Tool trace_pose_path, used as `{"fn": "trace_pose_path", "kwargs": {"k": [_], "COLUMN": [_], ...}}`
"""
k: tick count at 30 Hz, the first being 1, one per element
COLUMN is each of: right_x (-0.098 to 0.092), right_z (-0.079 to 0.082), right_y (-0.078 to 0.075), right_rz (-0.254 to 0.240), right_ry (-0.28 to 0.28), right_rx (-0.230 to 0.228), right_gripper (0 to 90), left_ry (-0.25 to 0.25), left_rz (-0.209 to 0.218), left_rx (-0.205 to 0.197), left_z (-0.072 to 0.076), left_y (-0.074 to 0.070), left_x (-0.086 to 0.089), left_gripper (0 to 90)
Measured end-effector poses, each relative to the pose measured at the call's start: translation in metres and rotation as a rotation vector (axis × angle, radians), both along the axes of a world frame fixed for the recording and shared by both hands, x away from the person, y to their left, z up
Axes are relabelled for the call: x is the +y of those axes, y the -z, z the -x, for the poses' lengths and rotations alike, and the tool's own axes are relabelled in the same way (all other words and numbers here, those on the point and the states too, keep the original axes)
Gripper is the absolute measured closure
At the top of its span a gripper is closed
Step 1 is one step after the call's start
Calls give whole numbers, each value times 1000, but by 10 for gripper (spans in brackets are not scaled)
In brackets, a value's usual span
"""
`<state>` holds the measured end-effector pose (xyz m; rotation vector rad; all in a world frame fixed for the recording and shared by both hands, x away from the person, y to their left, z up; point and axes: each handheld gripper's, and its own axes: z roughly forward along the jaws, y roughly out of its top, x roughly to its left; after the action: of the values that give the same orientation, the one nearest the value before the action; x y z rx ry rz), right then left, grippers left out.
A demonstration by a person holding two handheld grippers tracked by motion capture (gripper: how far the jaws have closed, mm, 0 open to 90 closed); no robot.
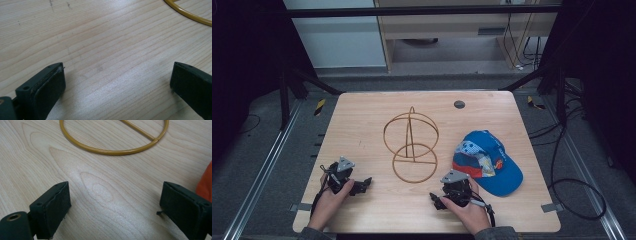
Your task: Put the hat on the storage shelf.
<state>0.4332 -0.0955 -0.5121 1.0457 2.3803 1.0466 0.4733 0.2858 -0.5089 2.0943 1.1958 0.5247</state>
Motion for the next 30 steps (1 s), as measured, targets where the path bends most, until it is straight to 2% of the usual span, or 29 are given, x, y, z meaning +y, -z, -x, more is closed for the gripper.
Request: {"fn": "trace_pose_path", "kwargs": {"k": [3, 5, 7, 8, 9, 11, 12, 17, 30], "right_x": [1, 1, 1, -2, -2, -13, -17, -26, -60], "right_z": [0, 2, 3, 7, 7, 7, 6, 3, 2], "right_y": [0, -6, -12, -25, -25, -44, -48, -55, -71], "right_rz": [-4, 16, 22, 36, 36, 41, 37, 36, 90], "right_ry": [5, 9, 3, -15, -15, -11, -8, -13, -6], "right_rx": [6, 40, 36, 13, 13, -16, -18, -5, -1], "right_gripper": [96, 102, 100, 96, 96, 97, 96, 97, 76], "left_ry": [0, 0, 0, 0, 0, 0, 0, 1, 1], "left_rz": [0, 0, 0, 0, 0, 0, 0, 0, 1], "left_rx": [0, 0, 0, 0, 0, 1, 1, 0, 1], "left_z": [0, 0, 0, 0, 0, 0, 0, 0, 0], "left_y": [0, 0, 0, 0, 0, 0, 0, 0, 0], "left_x": [0, 0, 0, 0, 0, 0, 0, 0, 0], "left_gripper": [0, 0, 0, 0, 0, 0, 0, 0, 0]}}
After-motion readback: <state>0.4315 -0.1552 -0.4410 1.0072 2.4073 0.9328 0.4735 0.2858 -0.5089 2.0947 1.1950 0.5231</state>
